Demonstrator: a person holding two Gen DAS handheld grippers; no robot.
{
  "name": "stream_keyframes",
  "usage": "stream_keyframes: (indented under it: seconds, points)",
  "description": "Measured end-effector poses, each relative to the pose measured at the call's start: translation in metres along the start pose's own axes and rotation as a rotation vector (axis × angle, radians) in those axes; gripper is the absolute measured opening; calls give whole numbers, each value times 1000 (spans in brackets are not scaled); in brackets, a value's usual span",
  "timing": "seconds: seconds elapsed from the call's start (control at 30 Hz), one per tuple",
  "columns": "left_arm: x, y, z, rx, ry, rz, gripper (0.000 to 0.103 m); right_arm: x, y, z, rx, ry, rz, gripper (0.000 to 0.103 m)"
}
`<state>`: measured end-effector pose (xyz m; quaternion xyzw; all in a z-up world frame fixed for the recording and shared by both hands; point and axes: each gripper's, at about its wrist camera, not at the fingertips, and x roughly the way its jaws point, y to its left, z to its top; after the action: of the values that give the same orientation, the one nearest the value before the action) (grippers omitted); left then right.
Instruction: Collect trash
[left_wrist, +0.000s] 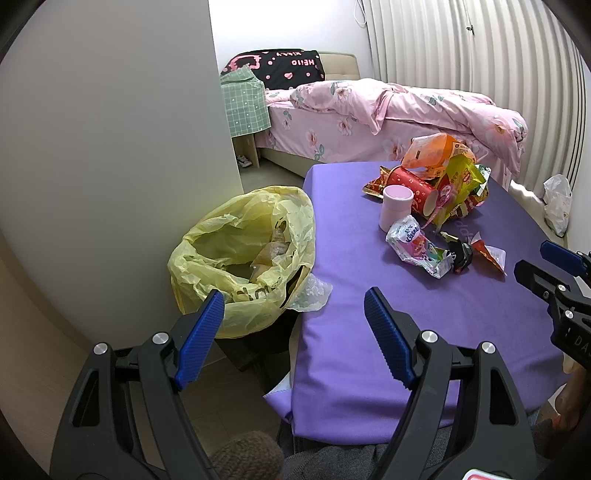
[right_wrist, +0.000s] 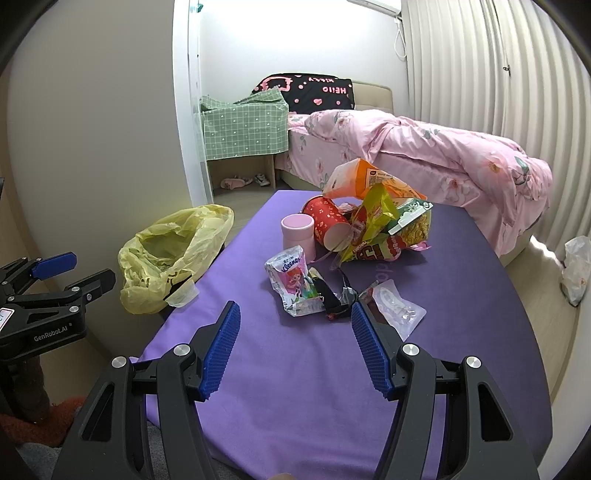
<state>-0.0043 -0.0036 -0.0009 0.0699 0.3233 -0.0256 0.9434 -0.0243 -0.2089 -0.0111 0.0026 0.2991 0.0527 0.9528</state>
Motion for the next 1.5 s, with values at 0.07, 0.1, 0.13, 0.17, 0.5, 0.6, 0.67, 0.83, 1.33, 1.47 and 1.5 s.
stream_keyframes:
  seconds: [0.07, 0.1, 0.13, 0.17, 0.5, 0.6, 0.67, 0.83, 1.33, 1.47, 1.5]
  points:
    - [-1, -1, -1, 0, -1, 0, 74, 0, 1, -1, -3, 0, 1, 59]
    - [-1, -2, 3, 2, -1, 2, 74, 0, 1, -1, -5, 0, 0, 59]
    - [1, 1, 3, 2, 2, -1, 74, -1, 2, -1, -6, 0, 0, 59]
    - [1, 0, 3, 2, 2, -1, 74, -1, 3, -2, -6, 0, 0, 59]
    - [0, -1, 3, 1, 2, 1, 74, 0, 1, -1, -1, 1, 2, 59]
    - [1, 0, 3, 2, 4, 0, 74, 0, 1, -1, 0, 1, 2, 59]
    - [1, -1, 3, 1, 2, 1, 74, 0, 1, -1, 0, 1, 1, 59]
    - [2, 1, 3, 2, 4, -1, 74, 1, 1, -2, 0, 1, 2, 59]
    - [2, -1, 4, 1, 4, 0, 74, 0, 0, -1, 1, 2, 4, 59]
    - [1, -2, 4, 0, 4, 1, 74, 0, 0, -1, 3, 3, 4, 59]
    - [2, 1, 4, 2, 4, -2, 74, 1, 0, -2, 3, 3, 4, 59]
